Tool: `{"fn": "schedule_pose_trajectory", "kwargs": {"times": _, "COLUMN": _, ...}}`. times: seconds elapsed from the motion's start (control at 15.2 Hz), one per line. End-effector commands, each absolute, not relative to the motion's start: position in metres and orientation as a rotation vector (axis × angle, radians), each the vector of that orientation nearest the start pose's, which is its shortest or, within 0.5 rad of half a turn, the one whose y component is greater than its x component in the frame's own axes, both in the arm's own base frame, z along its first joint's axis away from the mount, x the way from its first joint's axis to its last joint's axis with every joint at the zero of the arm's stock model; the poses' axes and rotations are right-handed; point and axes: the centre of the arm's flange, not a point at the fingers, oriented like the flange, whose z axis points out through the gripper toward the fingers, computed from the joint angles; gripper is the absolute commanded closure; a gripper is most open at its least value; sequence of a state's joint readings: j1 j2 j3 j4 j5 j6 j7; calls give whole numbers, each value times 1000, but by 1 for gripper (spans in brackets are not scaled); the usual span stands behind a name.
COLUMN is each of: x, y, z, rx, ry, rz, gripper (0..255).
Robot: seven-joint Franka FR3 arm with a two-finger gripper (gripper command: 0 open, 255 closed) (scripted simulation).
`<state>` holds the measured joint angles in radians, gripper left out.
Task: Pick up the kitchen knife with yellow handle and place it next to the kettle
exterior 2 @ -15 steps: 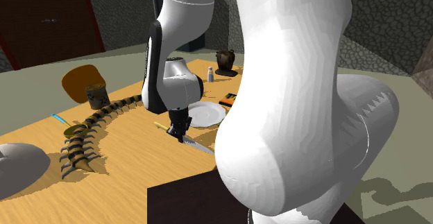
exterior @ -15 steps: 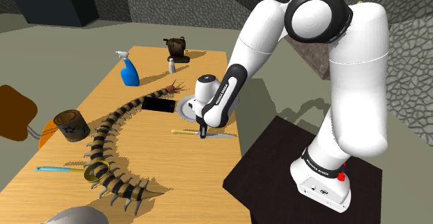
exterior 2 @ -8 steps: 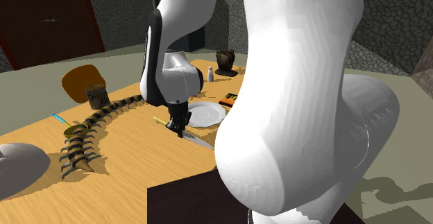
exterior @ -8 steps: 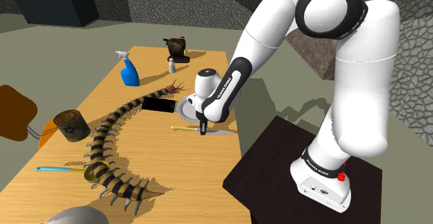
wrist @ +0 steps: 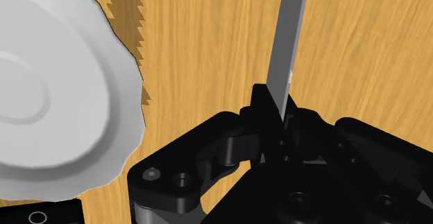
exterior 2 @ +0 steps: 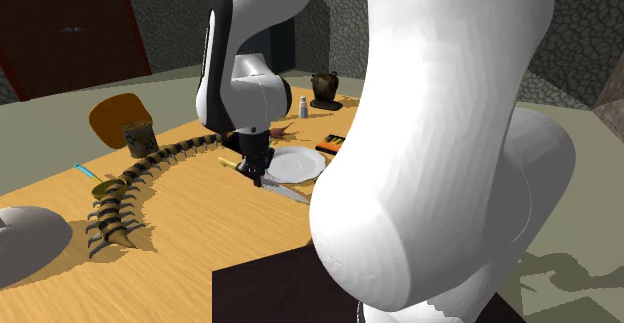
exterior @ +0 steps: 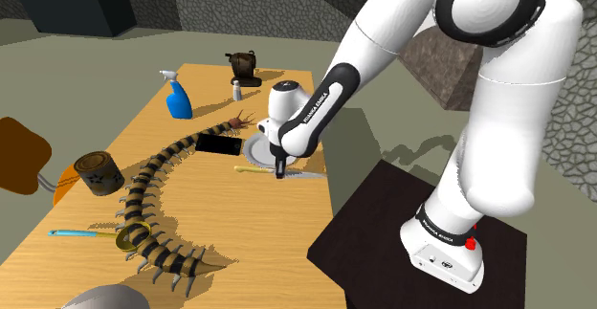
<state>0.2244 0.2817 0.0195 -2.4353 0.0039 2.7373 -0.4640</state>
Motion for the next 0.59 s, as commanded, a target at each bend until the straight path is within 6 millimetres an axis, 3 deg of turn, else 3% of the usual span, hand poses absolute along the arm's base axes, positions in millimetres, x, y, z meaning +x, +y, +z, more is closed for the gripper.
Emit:
{"fn": "schedule_pose_trajectory", "kwargs": {"times": 0.0, "x": 475, "y": 118, "z": 203, "rx": -2945, "ry": -1081, "rz": -32, "gripper": 255}}
{"fn": "schedule_pose_trajectory", "kwargs": {"times": 0.53, "x": 475, "y": 118, "z": 245, "rx": -2945, "ry": -1081, "rz": -32, "gripper": 255}}
